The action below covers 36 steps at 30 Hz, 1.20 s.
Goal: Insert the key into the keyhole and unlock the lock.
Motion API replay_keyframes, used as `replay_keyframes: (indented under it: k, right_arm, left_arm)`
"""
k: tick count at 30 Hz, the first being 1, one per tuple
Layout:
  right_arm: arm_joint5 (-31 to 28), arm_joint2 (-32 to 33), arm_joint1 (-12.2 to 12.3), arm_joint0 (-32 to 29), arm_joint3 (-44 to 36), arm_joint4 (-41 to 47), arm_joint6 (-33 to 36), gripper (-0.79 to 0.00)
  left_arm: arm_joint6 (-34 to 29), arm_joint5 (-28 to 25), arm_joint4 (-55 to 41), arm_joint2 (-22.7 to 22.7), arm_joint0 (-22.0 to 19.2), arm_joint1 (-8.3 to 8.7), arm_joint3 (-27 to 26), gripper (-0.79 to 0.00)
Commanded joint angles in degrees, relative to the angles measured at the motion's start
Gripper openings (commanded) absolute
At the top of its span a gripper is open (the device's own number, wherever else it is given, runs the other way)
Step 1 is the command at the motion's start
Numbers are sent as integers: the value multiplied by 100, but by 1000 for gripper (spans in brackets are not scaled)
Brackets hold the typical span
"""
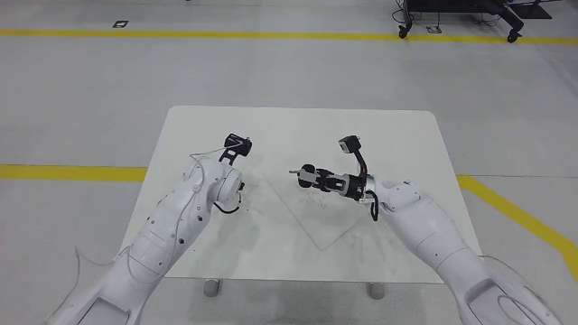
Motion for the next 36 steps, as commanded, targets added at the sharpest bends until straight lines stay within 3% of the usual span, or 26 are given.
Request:
replay_keyframes:
  k: [1,12,22,32,36]
  right_arm:
    - [0,0,0,0,0,0,0,-785]
    - [0,0,0,0,0,0,0,-785]
    - [0,0,0,0,0,0,0,-785]
    - [0,0,0,0,0,0,0,-785]
    - [0,0,0,0,0,0,0,-785]
  left_arm:
    - [-40,-28,-32,-38,11,-5,9,-785]
    - [-408,-562,56,-117,37,4,5,-785]
    - [-48,-732,-538,-560,259,37,-194,-785]
    - [-9,-751,-738,-438,143,-50,68,-785]
    - [443,-559,-849,-583,190,-59,-35,-785]
